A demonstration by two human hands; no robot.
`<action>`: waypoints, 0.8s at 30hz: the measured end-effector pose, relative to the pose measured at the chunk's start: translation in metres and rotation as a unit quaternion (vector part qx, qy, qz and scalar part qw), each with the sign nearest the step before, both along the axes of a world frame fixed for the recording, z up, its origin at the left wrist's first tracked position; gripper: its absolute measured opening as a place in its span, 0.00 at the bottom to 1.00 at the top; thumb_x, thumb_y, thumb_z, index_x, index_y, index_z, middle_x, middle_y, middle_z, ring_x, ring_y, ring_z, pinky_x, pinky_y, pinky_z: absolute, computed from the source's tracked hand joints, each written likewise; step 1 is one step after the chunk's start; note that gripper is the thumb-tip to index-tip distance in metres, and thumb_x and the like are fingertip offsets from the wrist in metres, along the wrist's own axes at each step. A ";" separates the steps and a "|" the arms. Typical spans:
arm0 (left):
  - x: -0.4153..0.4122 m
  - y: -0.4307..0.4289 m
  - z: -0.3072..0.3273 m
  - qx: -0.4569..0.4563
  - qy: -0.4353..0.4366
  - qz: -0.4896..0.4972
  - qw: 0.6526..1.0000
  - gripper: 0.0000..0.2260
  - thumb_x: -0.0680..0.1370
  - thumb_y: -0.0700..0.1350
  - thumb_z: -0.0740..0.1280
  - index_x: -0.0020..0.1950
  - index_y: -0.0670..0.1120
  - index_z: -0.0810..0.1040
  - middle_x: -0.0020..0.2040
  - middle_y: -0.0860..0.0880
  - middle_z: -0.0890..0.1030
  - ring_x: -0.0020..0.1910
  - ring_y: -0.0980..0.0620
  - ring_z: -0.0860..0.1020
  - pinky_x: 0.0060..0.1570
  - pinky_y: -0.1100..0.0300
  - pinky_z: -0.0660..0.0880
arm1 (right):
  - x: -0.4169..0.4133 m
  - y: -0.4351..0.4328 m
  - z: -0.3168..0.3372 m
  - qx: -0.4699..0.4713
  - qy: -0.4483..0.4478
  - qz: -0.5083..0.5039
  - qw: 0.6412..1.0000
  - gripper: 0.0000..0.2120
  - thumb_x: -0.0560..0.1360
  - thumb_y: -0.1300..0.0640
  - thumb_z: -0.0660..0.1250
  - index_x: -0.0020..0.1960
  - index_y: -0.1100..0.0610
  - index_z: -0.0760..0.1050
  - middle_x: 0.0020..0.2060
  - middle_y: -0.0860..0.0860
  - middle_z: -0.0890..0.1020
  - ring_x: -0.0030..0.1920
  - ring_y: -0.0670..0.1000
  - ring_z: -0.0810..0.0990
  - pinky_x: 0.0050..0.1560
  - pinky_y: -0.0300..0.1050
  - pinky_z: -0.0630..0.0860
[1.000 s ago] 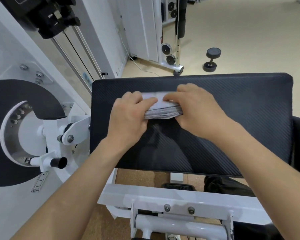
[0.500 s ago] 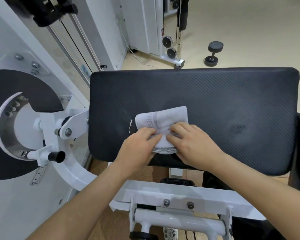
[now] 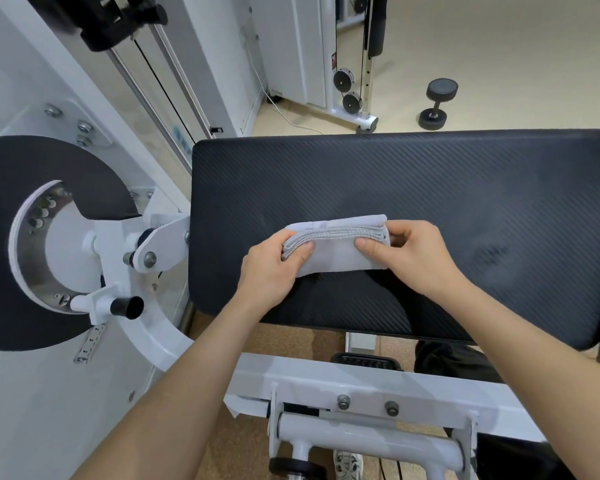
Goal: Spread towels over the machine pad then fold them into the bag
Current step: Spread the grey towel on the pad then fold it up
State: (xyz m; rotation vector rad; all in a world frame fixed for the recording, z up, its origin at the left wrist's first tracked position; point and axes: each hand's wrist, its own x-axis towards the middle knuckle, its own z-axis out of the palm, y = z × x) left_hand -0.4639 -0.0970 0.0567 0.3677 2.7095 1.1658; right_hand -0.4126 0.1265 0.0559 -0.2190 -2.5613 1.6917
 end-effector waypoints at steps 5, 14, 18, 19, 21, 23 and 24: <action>-0.006 0.012 0.003 -0.009 0.071 0.071 0.995 0.10 0.76 0.56 0.69 0.49 0.50 0.79 0.39 0.56 0.80 0.39 0.60 0.78 0.38 0.62 0.74 | -0.008 -0.004 0.001 0.012 0.034 -0.062 0.997 0.05 0.73 0.50 0.73 0.44 0.51 0.81 0.37 0.48 0.85 0.39 0.49 0.84 0.42 0.52 0.81; -0.022 0.007 0.000 -0.115 0.102 0.032 0.988 0.17 0.75 0.58 0.69 0.61 0.52 0.77 0.53 0.52 0.70 0.53 0.53 0.71 0.46 0.56 0.74 | -0.017 -0.012 -0.001 0.222 0.054 -0.056 0.972 0.20 0.75 0.47 0.67 0.65 0.48 0.73 0.45 0.48 0.78 0.42 0.49 0.77 0.45 0.48 0.75; -0.019 0.009 -0.002 -0.081 0.131 -0.004 0.988 0.12 0.75 0.53 0.71 0.52 0.49 0.74 0.50 0.54 0.73 0.48 0.55 0.73 0.44 0.60 0.72 | -0.018 0.002 0.005 0.200 -0.018 -0.029 0.979 0.20 0.72 0.45 0.71 0.62 0.47 0.76 0.53 0.48 0.68 0.49 0.46 0.73 0.49 0.46 0.74; -0.015 0.010 -0.002 -0.078 0.128 -0.012 0.989 0.12 0.75 0.53 0.71 0.51 0.49 0.73 0.47 0.54 0.74 0.45 0.55 0.74 0.41 0.60 0.72 | -0.018 0.005 0.009 0.219 -0.030 -0.001 0.975 0.18 0.72 0.46 0.71 0.60 0.48 0.76 0.54 0.47 0.68 0.52 0.46 0.72 0.50 0.46 0.74; -0.007 0.010 -0.004 -0.062 0.103 -0.021 0.993 0.12 0.75 0.51 0.71 0.51 0.50 0.70 0.44 0.54 0.76 0.41 0.56 0.75 0.38 0.60 0.73 | -0.019 0.008 0.020 0.271 -0.044 0.055 0.960 0.16 0.70 0.48 0.72 0.56 0.48 0.74 0.54 0.45 0.69 0.54 0.46 0.69 0.49 0.45 0.71; -0.004 0.007 -0.002 0.007 0.036 0.001 0.999 0.13 0.74 0.50 0.73 0.50 0.51 0.71 0.44 0.54 0.78 0.42 0.55 0.78 0.38 0.60 0.76 | -0.020 0.006 0.028 0.295 -0.052 0.107 0.948 0.16 0.69 0.51 0.73 0.52 0.51 0.70 0.48 0.47 0.73 0.48 0.48 0.70 0.42 0.45 0.69; -0.004 0.004 0.001 0.057 -0.011 0.019 0.998 0.13 0.73 0.50 0.74 0.51 0.51 0.72 0.45 0.53 0.80 0.43 0.55 0.79 0.41 0.60 0.77 | -0.019 0.004 0.031 0.284 -0.065 0.130 0.948 0.17 0.68 0.53 0.73 0.49 0.51 0.67 0.43 0.49 0.75 0.42 0.48 0.71 0.37 0.44 0.69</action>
